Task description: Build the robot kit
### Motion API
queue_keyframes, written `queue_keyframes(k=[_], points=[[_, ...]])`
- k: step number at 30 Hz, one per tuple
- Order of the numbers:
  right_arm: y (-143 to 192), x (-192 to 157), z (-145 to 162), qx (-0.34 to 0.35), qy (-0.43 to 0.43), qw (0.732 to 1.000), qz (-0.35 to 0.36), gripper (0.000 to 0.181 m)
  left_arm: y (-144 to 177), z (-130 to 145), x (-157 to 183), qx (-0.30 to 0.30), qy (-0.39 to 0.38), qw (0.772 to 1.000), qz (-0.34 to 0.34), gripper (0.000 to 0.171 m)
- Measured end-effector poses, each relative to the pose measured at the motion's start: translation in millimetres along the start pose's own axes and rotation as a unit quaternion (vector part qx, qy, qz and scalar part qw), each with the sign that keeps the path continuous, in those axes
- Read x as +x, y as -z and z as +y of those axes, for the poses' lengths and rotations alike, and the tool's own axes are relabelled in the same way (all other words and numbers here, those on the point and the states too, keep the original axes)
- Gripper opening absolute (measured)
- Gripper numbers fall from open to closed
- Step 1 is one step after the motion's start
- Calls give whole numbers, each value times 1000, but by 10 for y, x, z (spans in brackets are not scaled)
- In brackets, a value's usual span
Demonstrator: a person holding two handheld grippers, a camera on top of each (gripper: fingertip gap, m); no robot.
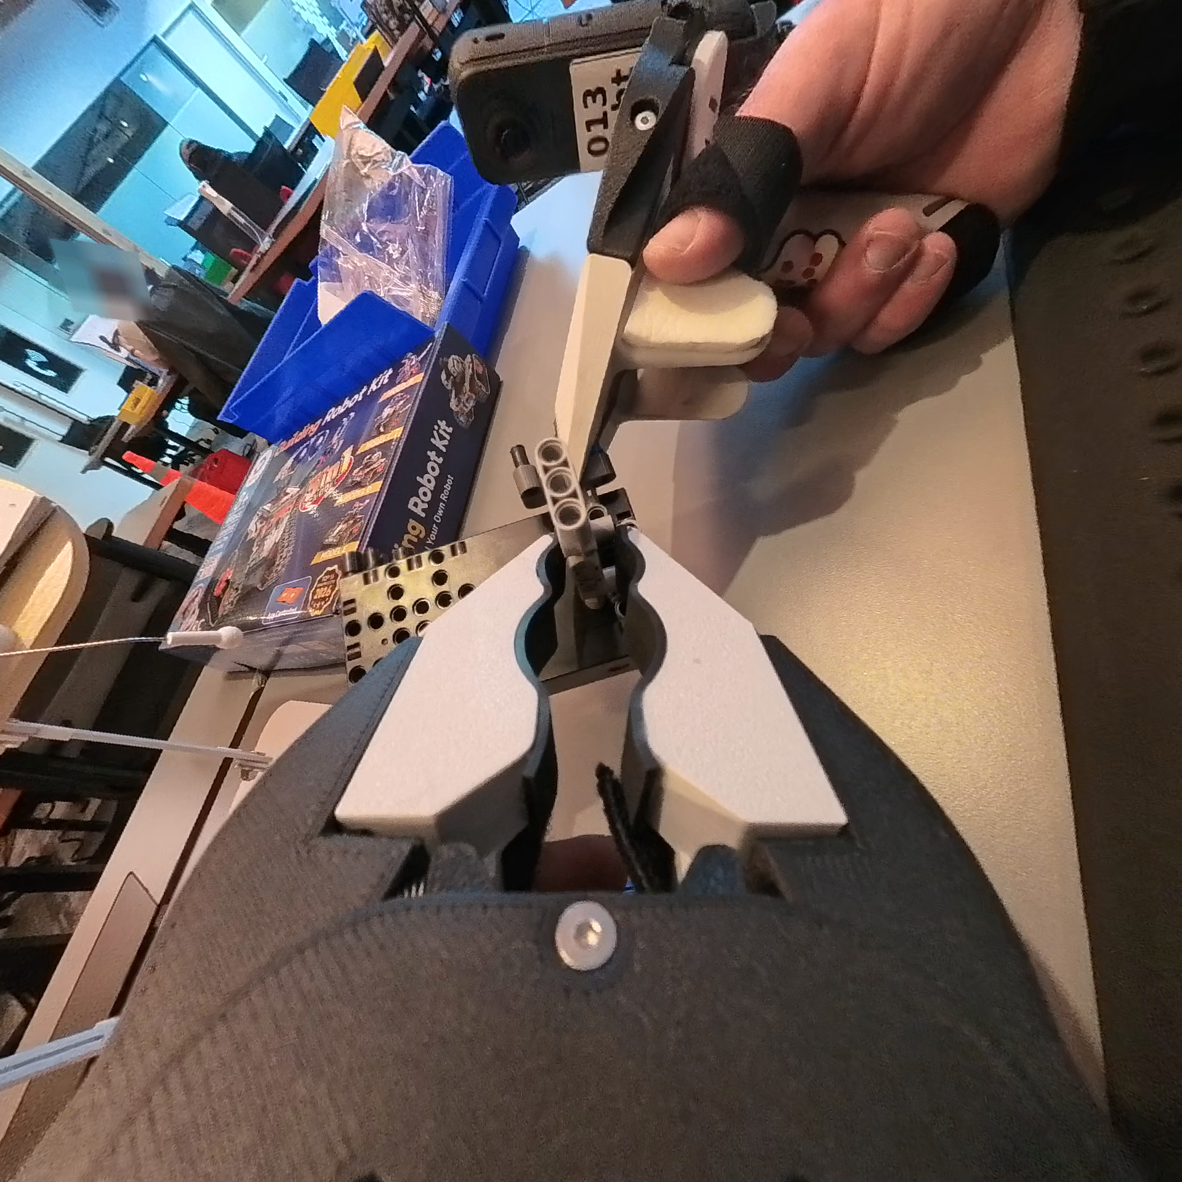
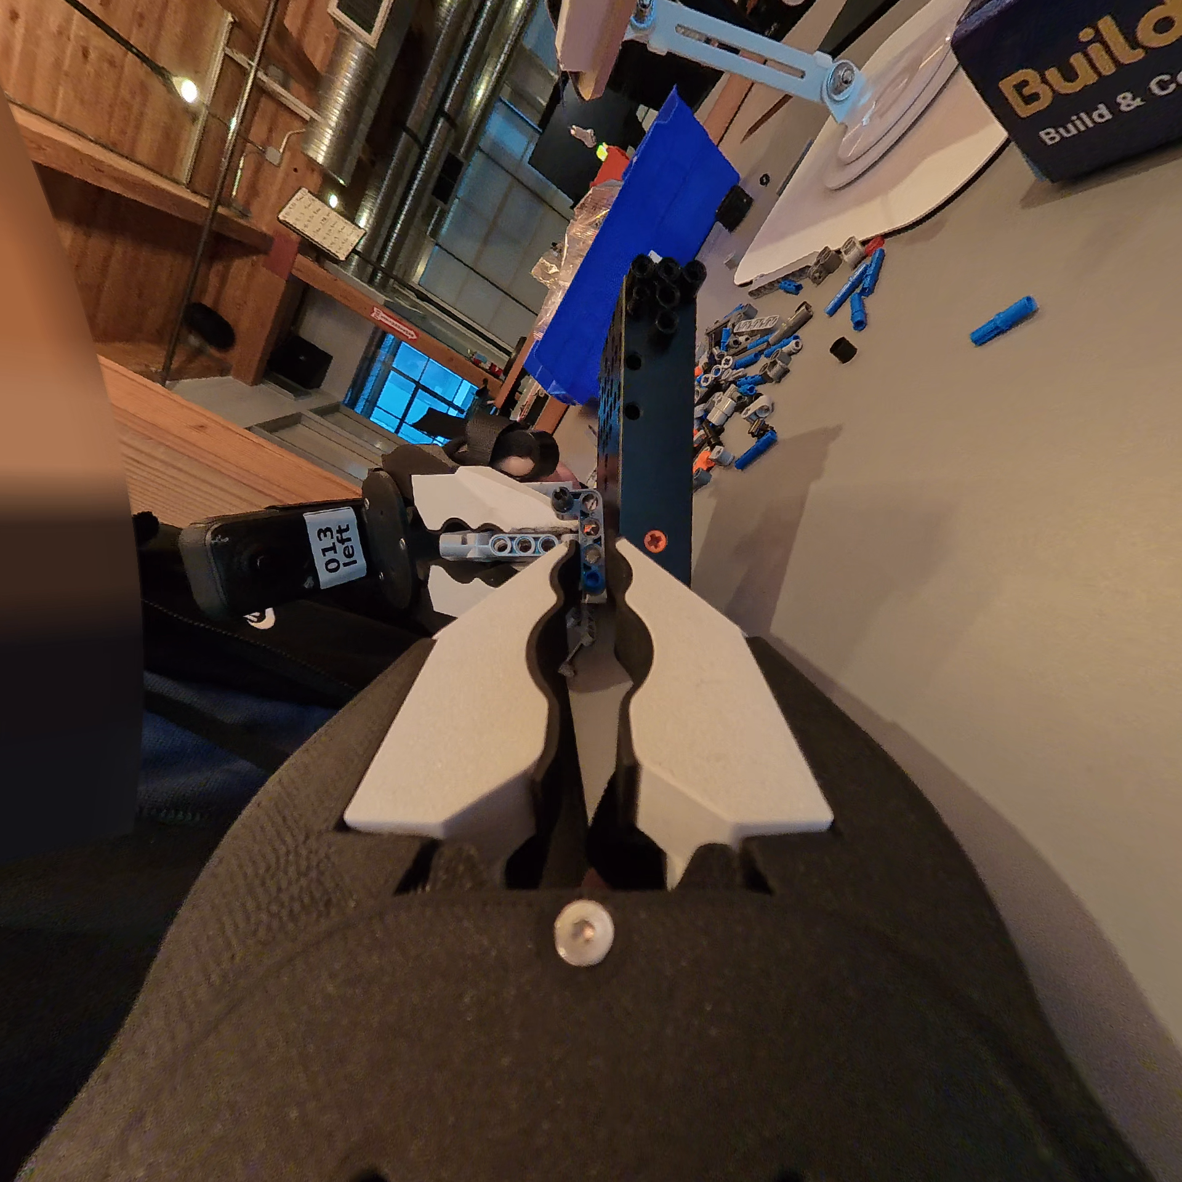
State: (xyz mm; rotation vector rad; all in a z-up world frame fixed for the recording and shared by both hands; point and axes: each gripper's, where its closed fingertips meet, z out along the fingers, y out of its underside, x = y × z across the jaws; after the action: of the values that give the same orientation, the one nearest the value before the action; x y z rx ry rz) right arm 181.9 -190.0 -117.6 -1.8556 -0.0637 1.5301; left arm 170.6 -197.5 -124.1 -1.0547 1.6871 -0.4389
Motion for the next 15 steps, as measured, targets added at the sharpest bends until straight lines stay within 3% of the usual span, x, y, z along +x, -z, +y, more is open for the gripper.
queue_keyframes(k=[15], points=[[41, 57, 9, -10, 28, 999, 34, 5, -25, 42, 37, 0, 43, 999, 32, 13]])
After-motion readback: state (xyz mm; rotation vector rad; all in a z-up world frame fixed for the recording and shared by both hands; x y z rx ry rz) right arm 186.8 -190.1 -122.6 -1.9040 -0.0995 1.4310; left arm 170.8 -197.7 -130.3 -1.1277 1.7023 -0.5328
